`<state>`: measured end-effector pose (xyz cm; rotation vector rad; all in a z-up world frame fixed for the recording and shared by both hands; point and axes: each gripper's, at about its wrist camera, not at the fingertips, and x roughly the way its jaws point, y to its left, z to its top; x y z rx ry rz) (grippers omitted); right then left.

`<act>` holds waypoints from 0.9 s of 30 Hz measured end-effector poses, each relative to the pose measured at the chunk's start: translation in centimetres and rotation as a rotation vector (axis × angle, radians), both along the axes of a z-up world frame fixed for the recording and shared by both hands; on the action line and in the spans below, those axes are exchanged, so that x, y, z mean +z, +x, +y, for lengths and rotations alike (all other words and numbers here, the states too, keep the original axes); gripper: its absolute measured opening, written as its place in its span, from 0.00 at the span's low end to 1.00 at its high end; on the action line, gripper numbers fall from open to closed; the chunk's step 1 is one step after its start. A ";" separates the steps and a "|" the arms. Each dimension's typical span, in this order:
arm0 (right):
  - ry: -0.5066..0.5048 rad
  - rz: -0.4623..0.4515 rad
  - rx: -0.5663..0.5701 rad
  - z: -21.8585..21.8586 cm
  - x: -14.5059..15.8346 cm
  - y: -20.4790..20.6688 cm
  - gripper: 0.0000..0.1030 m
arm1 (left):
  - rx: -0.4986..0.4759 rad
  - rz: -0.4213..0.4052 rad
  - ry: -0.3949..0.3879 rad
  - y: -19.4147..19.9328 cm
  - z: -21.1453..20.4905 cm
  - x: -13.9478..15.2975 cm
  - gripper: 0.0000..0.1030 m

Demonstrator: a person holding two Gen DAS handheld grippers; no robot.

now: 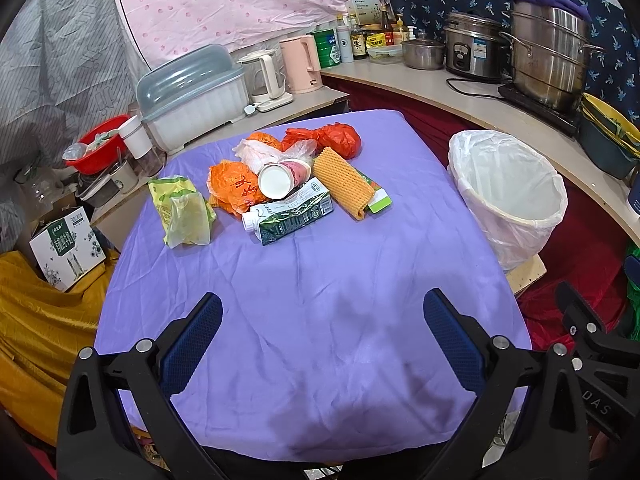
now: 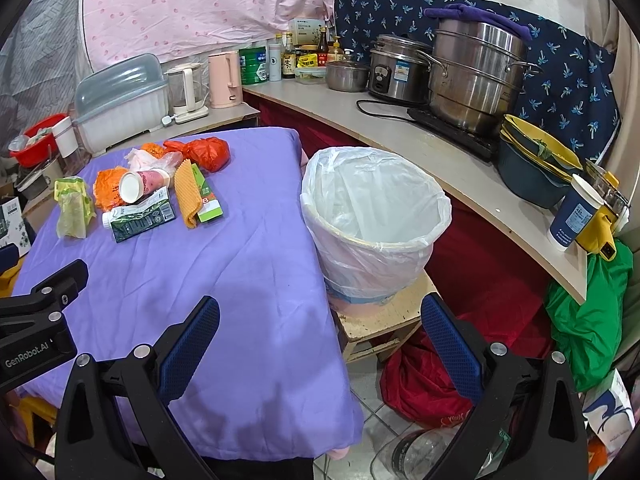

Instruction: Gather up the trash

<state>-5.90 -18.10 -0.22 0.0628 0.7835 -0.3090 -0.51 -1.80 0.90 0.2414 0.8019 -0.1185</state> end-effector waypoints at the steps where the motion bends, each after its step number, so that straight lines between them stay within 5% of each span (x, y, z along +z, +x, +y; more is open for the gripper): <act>1: 0.000 0.000 0.000 0.0 0.0 0.0 0.94 | 0.001 0.002 0.000 0.0 0.3 -0.2 0.93; 27: 0.001 -0.003 0.000 0.0 0.2 0.0 0.94 | -0.001 -0.002 -0.003 -0.1 0.2 0.2 0.93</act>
